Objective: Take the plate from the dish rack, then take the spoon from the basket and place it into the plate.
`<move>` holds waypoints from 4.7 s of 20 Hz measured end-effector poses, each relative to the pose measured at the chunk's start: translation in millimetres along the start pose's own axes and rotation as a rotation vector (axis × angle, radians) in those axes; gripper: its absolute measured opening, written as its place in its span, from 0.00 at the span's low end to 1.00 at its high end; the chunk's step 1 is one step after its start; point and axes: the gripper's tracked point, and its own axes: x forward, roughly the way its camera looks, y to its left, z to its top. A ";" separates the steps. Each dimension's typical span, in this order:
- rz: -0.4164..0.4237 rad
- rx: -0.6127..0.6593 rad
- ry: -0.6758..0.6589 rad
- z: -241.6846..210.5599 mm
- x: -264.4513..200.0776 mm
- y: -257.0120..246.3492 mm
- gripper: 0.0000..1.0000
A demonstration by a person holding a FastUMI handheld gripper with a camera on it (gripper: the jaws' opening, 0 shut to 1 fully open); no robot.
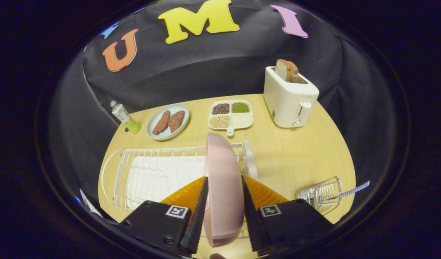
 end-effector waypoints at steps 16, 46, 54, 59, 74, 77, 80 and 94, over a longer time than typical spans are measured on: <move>-0.176 -0.064 -0.101 23.9 -65.6 8.5 0.34; 0.411 0.298 0.015 -244.4 -34.9 -3.5 0.34; 0.446 0.312 -0.004 -245.7 -26.9 0.0 0.44; 0.423 0.270 -0.069 -239.0 -31.3 -6.6 0.47; 0.094 -0.058 -0.702 -195.1 -135.1 -113.1 1.00; 0.011 -0.071 -0.787 -181.6 -144.4 -161.9 1.00; -0.022 -0.054 -0.812 -169.1 -139.1 -193.7 1.00; 0.063 -0.027 -0.732 -66.0 -60.7 -254.9 0.97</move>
